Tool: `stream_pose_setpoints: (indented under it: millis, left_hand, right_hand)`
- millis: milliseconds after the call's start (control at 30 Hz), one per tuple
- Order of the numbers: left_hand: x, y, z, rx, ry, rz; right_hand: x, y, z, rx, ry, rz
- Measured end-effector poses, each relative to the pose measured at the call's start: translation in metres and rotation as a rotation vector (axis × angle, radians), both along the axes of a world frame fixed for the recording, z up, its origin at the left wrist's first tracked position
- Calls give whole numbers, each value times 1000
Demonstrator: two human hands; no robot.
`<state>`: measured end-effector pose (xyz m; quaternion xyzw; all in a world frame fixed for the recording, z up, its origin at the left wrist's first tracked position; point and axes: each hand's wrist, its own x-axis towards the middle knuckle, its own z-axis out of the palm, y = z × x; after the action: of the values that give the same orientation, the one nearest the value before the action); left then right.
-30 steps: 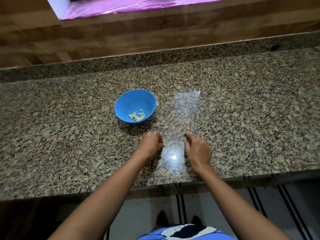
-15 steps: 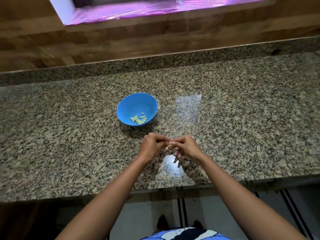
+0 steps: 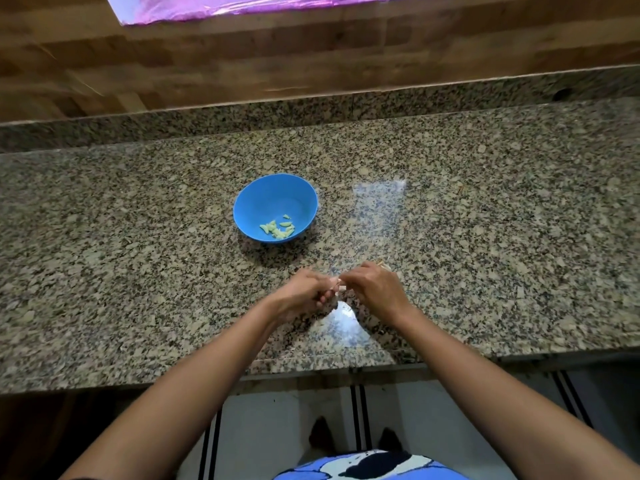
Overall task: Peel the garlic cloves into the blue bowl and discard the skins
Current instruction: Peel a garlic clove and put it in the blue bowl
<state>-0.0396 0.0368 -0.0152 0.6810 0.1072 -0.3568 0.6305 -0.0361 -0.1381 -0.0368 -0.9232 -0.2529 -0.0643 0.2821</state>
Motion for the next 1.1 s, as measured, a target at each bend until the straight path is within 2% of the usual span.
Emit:
stream_pose_setpoints:
  millis: [33, 67, 133, 200, 233, 267, 300, 333, 367, 400, 433, 467, 500, 567, 633, 700, 867, 933, 1033, 1100]
  left_hand:
    - [-2, -3, -1, 134, -138, -33]
    - [-3, -6, -3, 307, -324, -99]
    - [-5, -6, -11, 594, -700, -209]
    - [-5, 1, -17, 673, -1027, -262]
    - [-6, 5, -21, 681, -1113, -286]
    - [-7, 5, -22, 674, -1099, -282]
    - [-8, 2, -22, 640, -974, -234]
    - [-9, -2, -18, 519, -734, -139]
    - [-8, -5, -16, 306, -434, -34]
    - [-7, -7, -12, 76, -145, 49]
    - [-6, -7, -10, -93, 45, 113]
    - [-4, -5, -9, -131, 103, 134]
    - [-3, -5, -7, -80, 65, 145]
    - [-4, -8, -4, 102, -133, 222]
    - [-3, -9, -4, 149, -227, 322]
    - [-5, -9, -3, 228, -323, 280]
    - [-9, -14, 2, 583, -666, 100]
    - [-9, -16, 2, 602, -692, 116]
    - [-12, -19, -1, 574, -693, 119]
    - [-12, -20, 1, 536, -690, 205]
  right_hand:
    - [0, 4, 4, 43, 164, -46]
    - [1, 6, 8, 142, 423, -84]
    - [1, 7, 13, 512, 930, -128]
    - [5, 1, 13, 773, 1264, -129]
    - [5, -1, 13, 786, 1314, -106]
    - [6, 0, 13, 706, 1248, -80]
    - [6, 1, 13, 533, 1066, -70]
    - [6, 2, 11, 320, 818, -75]
    - [6, 3, 7, 148, 588, -77]
    - [5, 4, 6, 69, 459, -74]
    - [4, 5, 6, 70, 414, -70]
    - [3, 6, 5, 102, 417, -73]
    - [1, 7, 5, 135, 438, -88]
    - [-1, 9, 3, 220, 502, -168]
    - [-2, 12, 2, 310, 562, -237]
    - [-3, 14, 3, 329, 595, -252]
    - [-3, 9, 5, 334, 640, -255]
    - [-4, 8, 8, 263, 613, -221]
    - [-4, 4, 9, 272, 585, -255]
    - [-6, 1, 6, 222, 592, -252]
